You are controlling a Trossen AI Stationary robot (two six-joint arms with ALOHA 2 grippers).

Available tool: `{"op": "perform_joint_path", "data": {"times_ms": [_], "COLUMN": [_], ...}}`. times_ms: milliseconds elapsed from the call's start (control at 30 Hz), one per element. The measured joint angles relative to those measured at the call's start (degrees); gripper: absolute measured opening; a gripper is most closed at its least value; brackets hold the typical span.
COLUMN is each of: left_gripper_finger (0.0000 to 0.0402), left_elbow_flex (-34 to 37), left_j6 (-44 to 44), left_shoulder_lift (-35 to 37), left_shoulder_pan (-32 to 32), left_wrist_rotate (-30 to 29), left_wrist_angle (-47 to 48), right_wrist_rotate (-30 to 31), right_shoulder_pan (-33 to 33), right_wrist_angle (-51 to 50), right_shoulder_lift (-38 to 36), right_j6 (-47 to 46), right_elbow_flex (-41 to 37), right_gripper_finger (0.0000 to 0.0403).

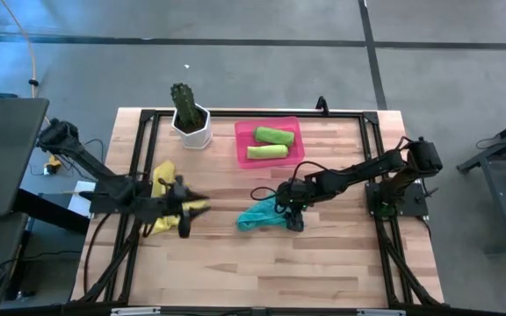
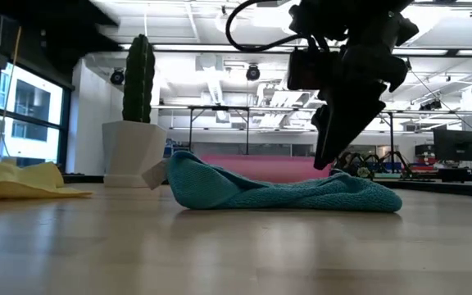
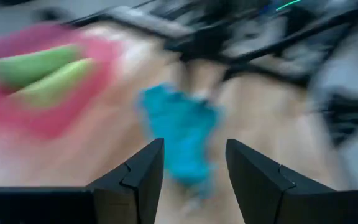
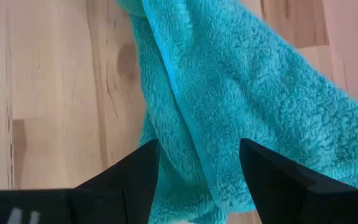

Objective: Roll microfiber towels into tight, uniform cylinder then place into a basket
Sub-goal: Roll the blue microfiber cloth

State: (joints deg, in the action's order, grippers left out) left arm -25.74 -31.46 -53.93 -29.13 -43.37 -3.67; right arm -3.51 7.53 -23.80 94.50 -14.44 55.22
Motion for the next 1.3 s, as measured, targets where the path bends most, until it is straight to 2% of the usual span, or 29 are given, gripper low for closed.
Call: {"op": "perform_joint_path", "data": {"times_ms": [67, 133, 200, 300, 367, 567, 667, 867, 967, 1133, 1300], "left_gripper_finger": [0.0161, 0.0161, 0.0161, 0.0161, 0.0161, 0.0161, 0.0161, 0.0161, 0.0161, 0.0161, 0.0161], "left_elbow_flex": [3.37, 5.1, 5.04, 4.48, 3.92, 0.53, -1.37, -4.26, -4.7, -4.85, -4.85], "left_j6": [7.32, 12.97, 17.01, 21.85, 22.1, 14.3, 12.9, 12.58, 12.36, 11.47, 10.38], "left_shoulder_lift": [-3.26, -5.82, -8.74, -12.17, -14.44, -21.78, -24.69, -28.66, -29.68, -29.95, -29.95], "left_shoulder_pan": [2.11, 3.78, 5.32, 7.33, 8.42, 10.1, 9.71, 8.74, 8.46, 8.39, 8.39], "left_wrist_rotate": [6.15, 7.56, 5.65, -2.45, -4.48, 5.26, 5.01, 5.42, 5.4, 5.29, 5.29], "left_wrist_angle": [-17.61, -25.72, -30.05, -30.86, -30.94, -30.98, -30.75, -30.94, -30.84, -30.88, -30.88], "right_wrist_rotate": [0.0, 0.8, 2.3, 4.76, 5.82, 9.29, 12.72, 15.85, 16.52, 23.95, 28.22], "right_shoulder_pan": [0.0, 0.0, 0.0, 0.0, 0.0, 0.93, 1.93, 5.53, 8.11, 12.71, 14.87], "right_wrist_angle": [-0.02, -0.05, -0.58, -2.61, -4.88, -11.71, -12.17, -11.46, -10.55, -7.3, -2.07], "right_shoulder_lift": [0.0, 0.0, -0.01, 0.0, 0.0, -0.01, -0.01, -0.01, -0.01, 0.0, 2.35], "right_j6": [-0.02, -0.02, -0.01, 0.03, 0.05, 7.74, 12.01, 16.22, 16.43, 17.63, 16.53], "right_elbow_flex": [0.0, 0.0, 0.0, 0.0, 0.0, 0.0, 0.0, 0.0, 0.0, 0.0, -1.18], "right_gripper_finger": [0.0215, 0.0215, 0.0215, 0.0215, 0.0215, 0.0215, 0.0215, 0.0215, 0.0215, 0.0215, 0.0215]}}
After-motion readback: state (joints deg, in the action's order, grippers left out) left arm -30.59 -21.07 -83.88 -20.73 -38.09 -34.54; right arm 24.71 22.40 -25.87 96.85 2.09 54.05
